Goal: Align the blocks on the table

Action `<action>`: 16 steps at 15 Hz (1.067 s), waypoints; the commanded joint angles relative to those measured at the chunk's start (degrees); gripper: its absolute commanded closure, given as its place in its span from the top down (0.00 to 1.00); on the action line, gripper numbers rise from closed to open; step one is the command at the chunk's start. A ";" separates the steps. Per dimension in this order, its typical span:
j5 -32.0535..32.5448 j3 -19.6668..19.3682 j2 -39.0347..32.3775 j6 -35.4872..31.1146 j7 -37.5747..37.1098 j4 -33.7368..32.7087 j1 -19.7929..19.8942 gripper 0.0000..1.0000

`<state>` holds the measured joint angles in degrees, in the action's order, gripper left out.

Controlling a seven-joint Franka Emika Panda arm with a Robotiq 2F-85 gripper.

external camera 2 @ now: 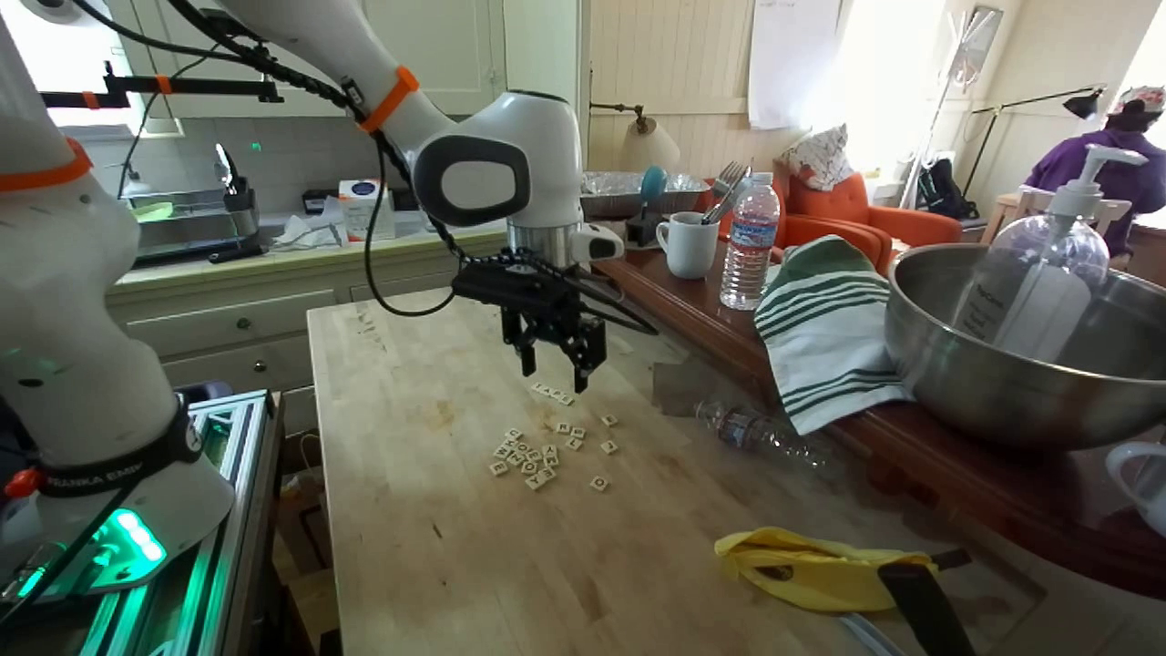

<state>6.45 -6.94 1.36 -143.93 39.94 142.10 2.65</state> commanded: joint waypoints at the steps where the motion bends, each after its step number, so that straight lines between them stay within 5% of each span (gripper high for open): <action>1: -0.28 0.12 -3.63 -6.72 4.84 0.94 1.55 0.58; 9: -1.05 2.30 -9.57 -14.06 11.69 0.87 3.24 0.01; 16: -1.22 4.64 -12.39 -16.89 13.79 1.01 4.50 0.00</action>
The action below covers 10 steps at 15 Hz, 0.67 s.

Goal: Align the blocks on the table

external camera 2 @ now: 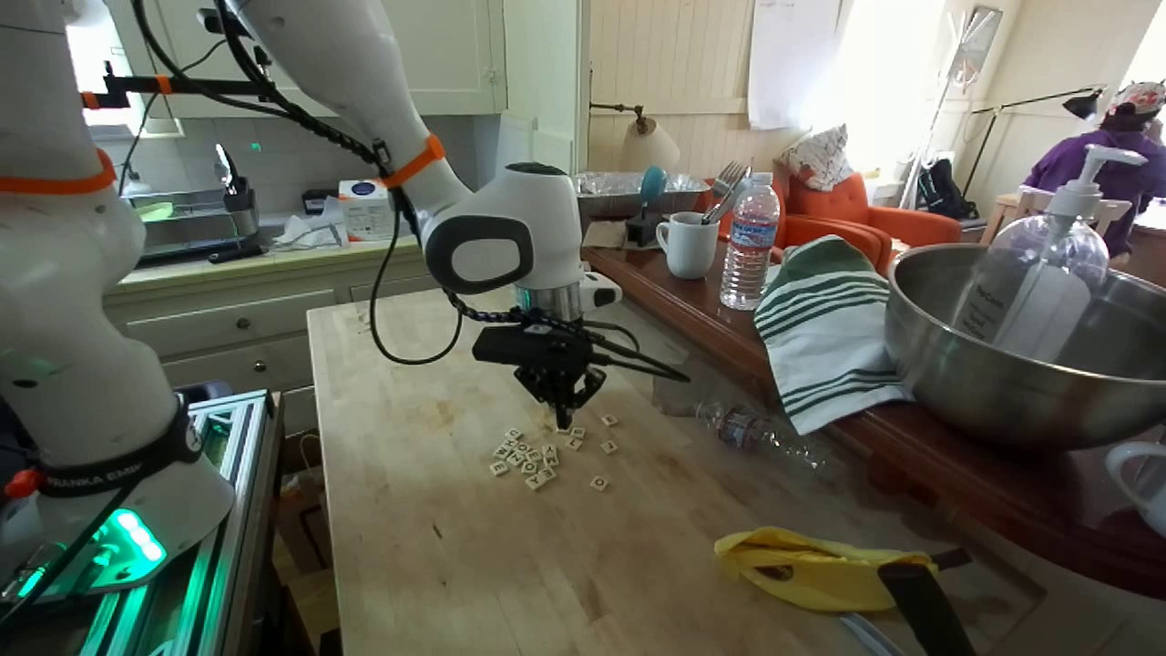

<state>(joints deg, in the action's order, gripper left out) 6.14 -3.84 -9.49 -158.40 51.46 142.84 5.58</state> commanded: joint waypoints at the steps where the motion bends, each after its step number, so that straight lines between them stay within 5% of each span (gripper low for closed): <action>1: -1.07 1.85 -1.78 -2.54 2.69 0.27 1.83 0.00; 10: 0.69 1.97 -3.48 -2.71 -0.44 -0.27 1.74 0.00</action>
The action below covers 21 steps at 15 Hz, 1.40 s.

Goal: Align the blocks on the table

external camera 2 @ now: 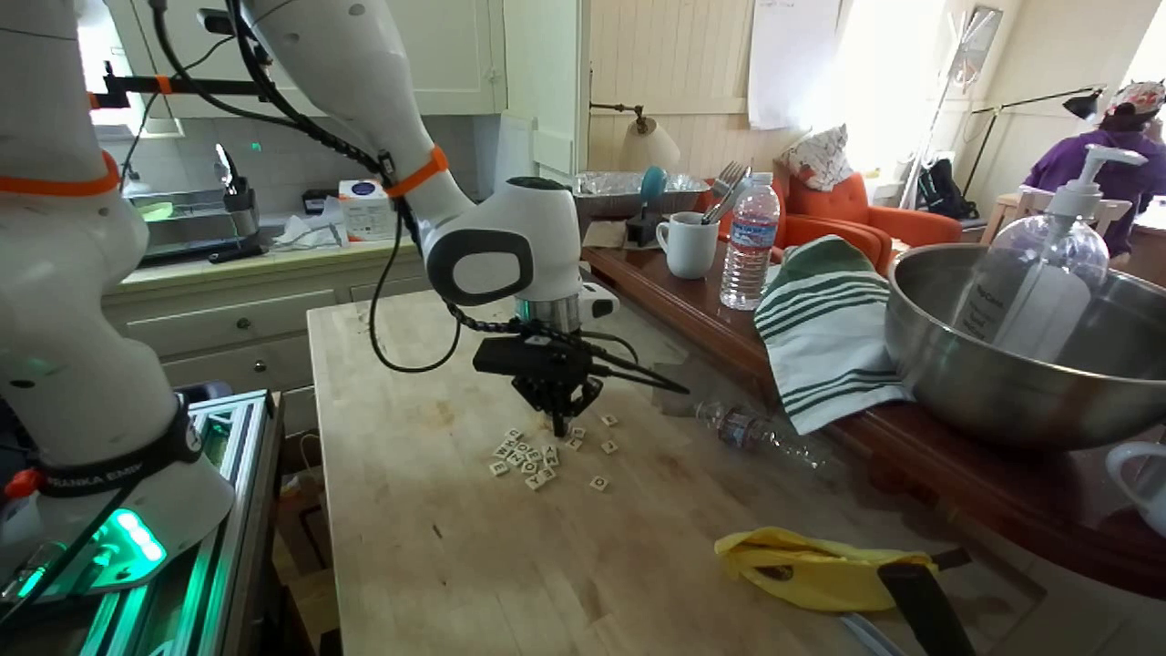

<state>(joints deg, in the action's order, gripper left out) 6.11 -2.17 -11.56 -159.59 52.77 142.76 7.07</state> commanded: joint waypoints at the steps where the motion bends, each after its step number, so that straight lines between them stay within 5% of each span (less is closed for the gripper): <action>1: 1.50 -0.07 -1.59 -1.22 -3.18 -0.46 -0.20 0.00; 11: 3.90 0.11 -3.13 2.21 -17.22 -3.63 -2.69 0.00; 21: 3.26 1.60 -4.39 6.00 -23.66 -6.41 -3.21 0.00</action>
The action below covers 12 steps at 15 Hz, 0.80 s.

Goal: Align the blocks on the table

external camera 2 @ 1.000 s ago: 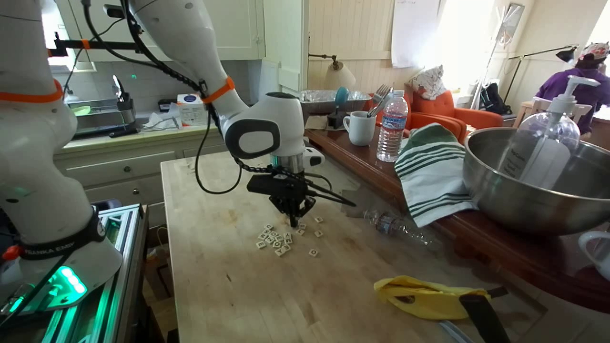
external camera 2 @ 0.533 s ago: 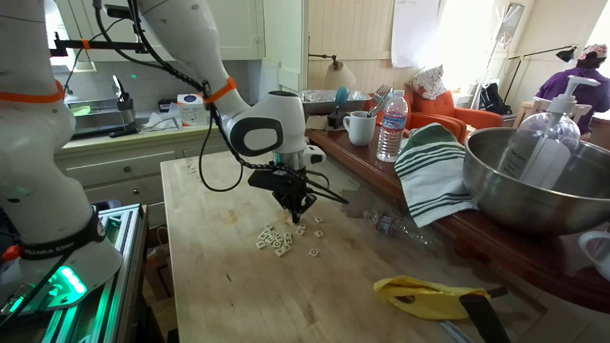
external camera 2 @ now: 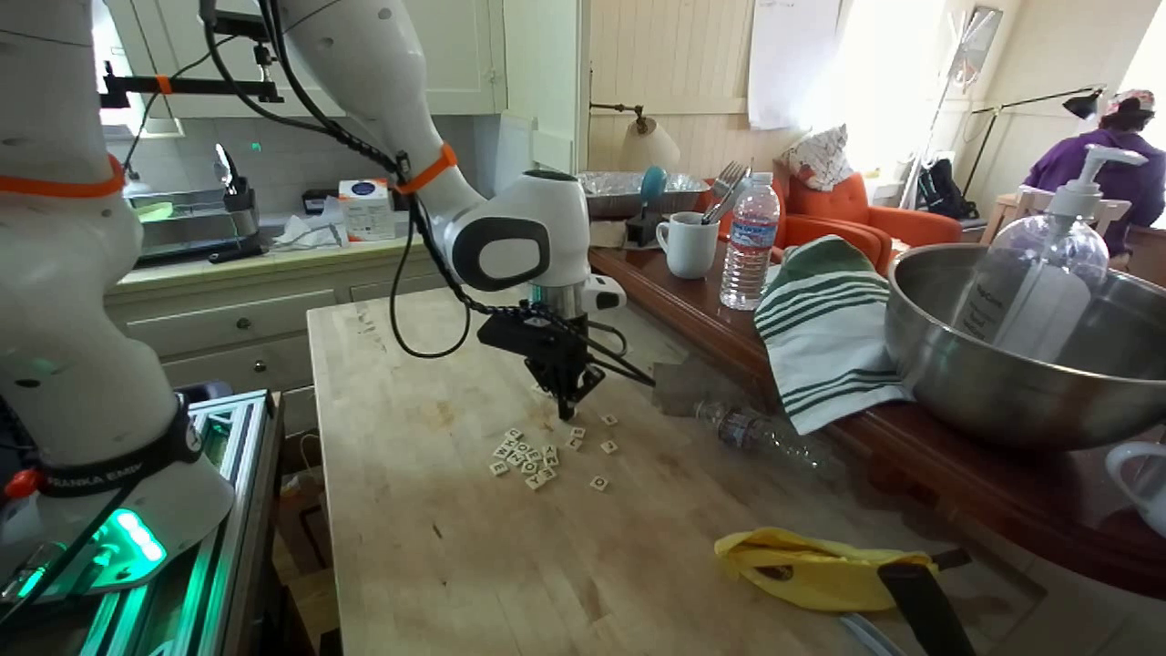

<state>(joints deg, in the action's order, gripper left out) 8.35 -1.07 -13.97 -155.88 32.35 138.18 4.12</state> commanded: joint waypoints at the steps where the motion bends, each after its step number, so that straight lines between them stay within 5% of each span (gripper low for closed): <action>1: 1.17 0.49 -2.09 2.46 -3.99 -2.05 -0.33 0.00; 12: 0.58 0.91 -3.07 5.17 -8.91 -3.95 -0.79 0.00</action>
<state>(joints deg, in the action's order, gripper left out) 8.35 -0.60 -14.98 -153.00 25.68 135.91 3.62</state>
